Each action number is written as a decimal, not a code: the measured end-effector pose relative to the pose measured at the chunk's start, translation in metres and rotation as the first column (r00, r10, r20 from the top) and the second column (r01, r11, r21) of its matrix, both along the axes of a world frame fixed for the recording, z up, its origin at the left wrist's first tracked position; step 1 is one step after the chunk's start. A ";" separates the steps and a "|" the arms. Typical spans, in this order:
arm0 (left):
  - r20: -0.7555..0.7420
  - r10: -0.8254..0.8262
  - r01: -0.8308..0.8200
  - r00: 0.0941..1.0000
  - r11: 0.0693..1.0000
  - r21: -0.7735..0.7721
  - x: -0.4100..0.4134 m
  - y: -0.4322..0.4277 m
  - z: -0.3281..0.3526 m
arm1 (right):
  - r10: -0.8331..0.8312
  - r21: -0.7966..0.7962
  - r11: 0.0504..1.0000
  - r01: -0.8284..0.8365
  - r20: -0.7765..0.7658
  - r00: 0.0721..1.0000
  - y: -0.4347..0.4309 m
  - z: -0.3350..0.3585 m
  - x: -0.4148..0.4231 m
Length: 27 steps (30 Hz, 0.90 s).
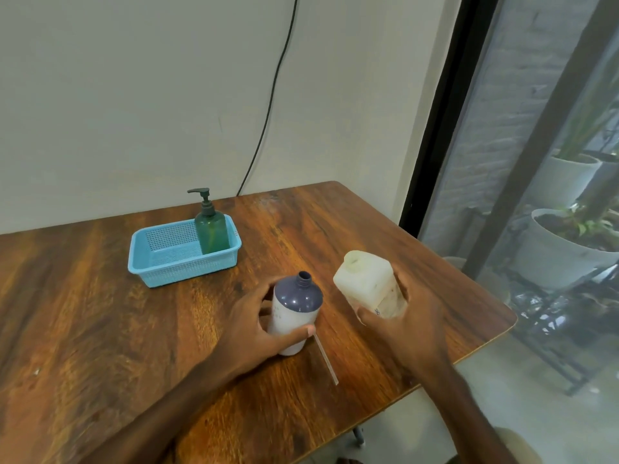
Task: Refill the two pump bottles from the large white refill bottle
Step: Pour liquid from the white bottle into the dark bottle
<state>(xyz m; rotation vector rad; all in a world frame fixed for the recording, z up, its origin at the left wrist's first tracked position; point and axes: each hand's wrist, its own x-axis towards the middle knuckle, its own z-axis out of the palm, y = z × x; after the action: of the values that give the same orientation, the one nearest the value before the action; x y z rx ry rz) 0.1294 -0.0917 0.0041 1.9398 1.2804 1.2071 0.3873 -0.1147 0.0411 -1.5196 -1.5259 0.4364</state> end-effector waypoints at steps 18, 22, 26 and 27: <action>0.122 0.028 -0.040 0.992 0.995 0.092 -0.010 -0.009 -0.026 | 0.154 0.134 0.970 -0.204 0.313 0.937 -0.003 0.009 -0.013; 0.105 0.012 -0.022 0.994 0.995 0.099 -0.011 -0.008 -0.026 | 0.187 0.125 0.964 -0.236 0.314 0.931 0.004 0.006 -0.011; 0.098 0.015 -0.027 0.995 0.993 0.115 -0.010 -0.009 -0.027 | 0.168 0.156 0.967 -0.199 0.192 0.967 0.005 0.000 -0.014; 0.102 0.015 -0.027 0.995 0.993 0.116 -0.010 -0.009 -0.027 | 0.170 0.162 0.966 -0.203 0.197 0.966 0.006 -0.004 -0.013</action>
<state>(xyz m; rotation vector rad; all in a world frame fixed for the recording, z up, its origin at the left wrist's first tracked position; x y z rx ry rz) 0.1193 -0.1009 -0.0225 1.9233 1.2052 1.4008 0.3744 -0.1087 0.0375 -1.3077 -1.8104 0.2629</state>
